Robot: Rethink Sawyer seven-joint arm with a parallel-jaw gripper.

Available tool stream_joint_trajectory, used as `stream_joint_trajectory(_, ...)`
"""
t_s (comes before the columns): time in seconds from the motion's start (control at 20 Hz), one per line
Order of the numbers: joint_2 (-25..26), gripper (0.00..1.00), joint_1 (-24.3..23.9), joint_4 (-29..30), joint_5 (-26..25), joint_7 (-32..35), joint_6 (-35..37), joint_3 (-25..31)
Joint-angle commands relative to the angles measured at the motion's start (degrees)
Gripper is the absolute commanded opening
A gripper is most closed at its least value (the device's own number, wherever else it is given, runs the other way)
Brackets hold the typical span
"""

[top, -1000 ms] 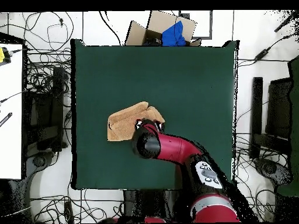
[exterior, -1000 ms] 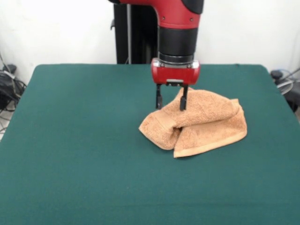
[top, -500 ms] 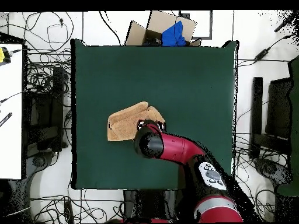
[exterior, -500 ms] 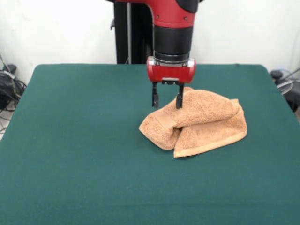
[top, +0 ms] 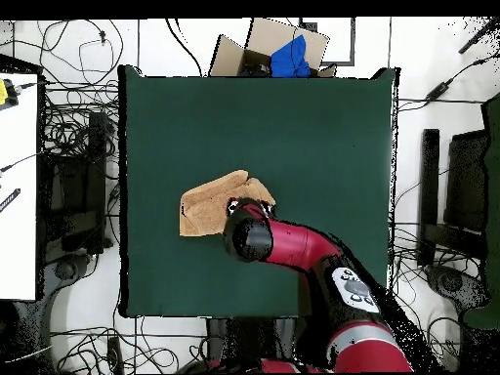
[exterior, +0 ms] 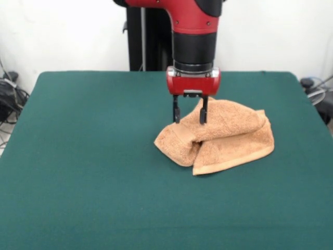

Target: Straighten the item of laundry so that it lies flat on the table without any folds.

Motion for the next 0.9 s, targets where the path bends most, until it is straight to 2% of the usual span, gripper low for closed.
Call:
stream_joint_trajectory(0.05, 2.6, 1.0, -1.0, -4.0, -2.5, 2.8, 5.3, 5.6)
stream_joint_trajectory(0.45, 3.8, 1.0, -5.0, -6.4, -4.9, 0.2, 6.2, 6.5)
stream_joint_trajectory(0.9, 3.6, 1.0, -8.5, -6.5, -7.6, -0.4, 7.2, 7.8)
